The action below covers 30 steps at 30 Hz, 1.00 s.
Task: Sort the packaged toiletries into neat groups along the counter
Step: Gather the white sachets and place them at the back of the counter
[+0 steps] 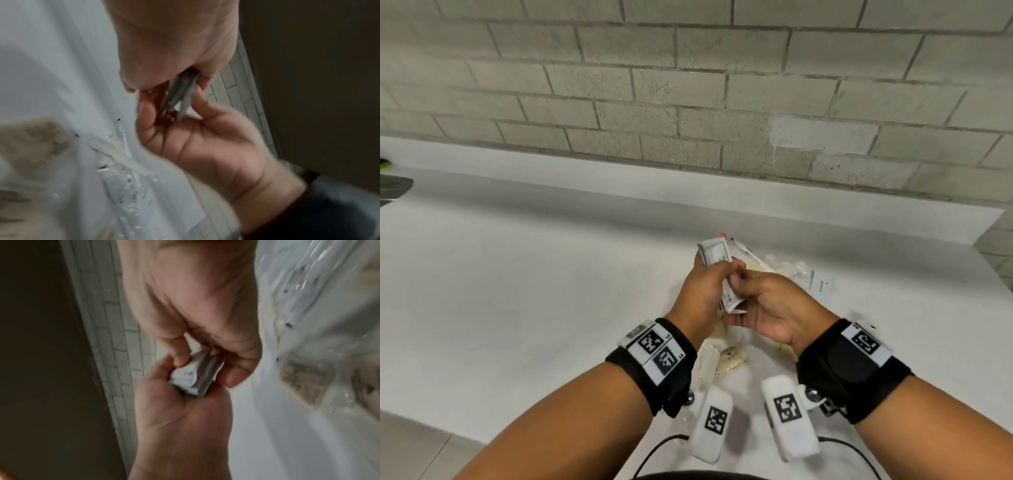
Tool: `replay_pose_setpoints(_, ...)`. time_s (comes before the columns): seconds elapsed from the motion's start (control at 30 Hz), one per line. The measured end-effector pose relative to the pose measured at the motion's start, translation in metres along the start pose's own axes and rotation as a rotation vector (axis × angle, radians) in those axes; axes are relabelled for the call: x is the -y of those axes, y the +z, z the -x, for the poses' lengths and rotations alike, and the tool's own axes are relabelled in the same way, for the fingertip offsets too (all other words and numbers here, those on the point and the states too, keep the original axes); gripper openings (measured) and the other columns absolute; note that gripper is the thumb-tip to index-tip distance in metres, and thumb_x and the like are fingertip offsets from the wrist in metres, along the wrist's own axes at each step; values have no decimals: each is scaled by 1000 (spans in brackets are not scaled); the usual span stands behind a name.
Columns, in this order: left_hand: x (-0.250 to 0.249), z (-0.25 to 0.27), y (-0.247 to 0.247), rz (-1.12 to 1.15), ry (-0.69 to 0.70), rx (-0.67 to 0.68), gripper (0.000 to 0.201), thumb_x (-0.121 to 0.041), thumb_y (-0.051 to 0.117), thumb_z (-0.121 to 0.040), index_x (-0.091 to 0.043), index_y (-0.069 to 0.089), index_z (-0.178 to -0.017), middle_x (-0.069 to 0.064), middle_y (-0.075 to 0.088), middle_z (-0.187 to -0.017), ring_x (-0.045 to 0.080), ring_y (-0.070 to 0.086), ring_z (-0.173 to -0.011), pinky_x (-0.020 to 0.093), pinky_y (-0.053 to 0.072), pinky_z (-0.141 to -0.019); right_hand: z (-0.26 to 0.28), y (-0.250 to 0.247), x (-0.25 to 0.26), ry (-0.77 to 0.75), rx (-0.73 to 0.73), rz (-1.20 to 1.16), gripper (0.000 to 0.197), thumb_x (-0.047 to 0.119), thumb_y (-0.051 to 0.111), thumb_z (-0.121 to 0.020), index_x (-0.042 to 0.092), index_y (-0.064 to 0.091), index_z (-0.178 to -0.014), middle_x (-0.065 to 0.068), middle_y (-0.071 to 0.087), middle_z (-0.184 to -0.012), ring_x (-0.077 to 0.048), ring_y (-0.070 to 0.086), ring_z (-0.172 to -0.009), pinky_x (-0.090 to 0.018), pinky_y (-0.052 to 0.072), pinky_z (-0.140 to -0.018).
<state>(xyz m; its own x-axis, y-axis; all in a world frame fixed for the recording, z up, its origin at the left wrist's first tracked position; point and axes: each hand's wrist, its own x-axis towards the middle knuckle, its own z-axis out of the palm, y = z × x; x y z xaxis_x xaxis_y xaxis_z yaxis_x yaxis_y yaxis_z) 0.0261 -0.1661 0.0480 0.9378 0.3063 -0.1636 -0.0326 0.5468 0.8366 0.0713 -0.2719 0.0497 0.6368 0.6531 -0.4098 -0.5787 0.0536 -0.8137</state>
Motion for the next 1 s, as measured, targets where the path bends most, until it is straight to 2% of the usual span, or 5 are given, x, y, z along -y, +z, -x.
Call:
replay_pose_setpoints(0.27,-15,-21,-72,-353,-114,-81,36,-17,61,-86,-10,50,-119,8,66,-95,20,63,-82,29,49,-70,-49,19,-8,146,-83,249,6,5,57,-91,9,59,-88,-9,62,-72,-20,55,-57,-24,34,-44)
replay_pose_setpoints(0.57,-50,-92,-130,-1148,-318,-21,36,-14,67,-81,-7,59,-116,5,60,-74,18,52,-62,27,44,-57,-144,30,10,203,-143,1064,6,12,69,-85,10,69,-79,-13,69,-77,-26,60,-63,-34,53,-56)
replay_pose_setpoints(0.73,-48,-101,-128,-1706,-141,129,43,-32,67,-79,-13,56,-116,9,59,-114,25,59,-96,34,49,-86,-170,38,0,182,-139,1445,31,27,67,-85,9,57,-61,-7,56,-62,-26,57,-65,-26,43,-57)
replay_pose_setpoints(0.87,-42,-101,-129,-1830,26,474,37,-28,77,-71,-17,57,-101,1,56,-107,23,54,-99,33,45,-82,-171,41,-6,175,-228,1399,19,24,71,-73,7,63,-72,-12,61,-63,-27,62,-61,-27,45,-54)
replay_pose_setpoints(1.0,-41,-104,-134,-1854,59,469,28,-23,74,-74,-16,58,-96,-1,56,-99,23,55,-96,31,42,-77,-147,39,3,-25,-294,1429,42,32,78,-71,13,55,-100,-6,60,-96,-22,59,-74,-28,43,-56)
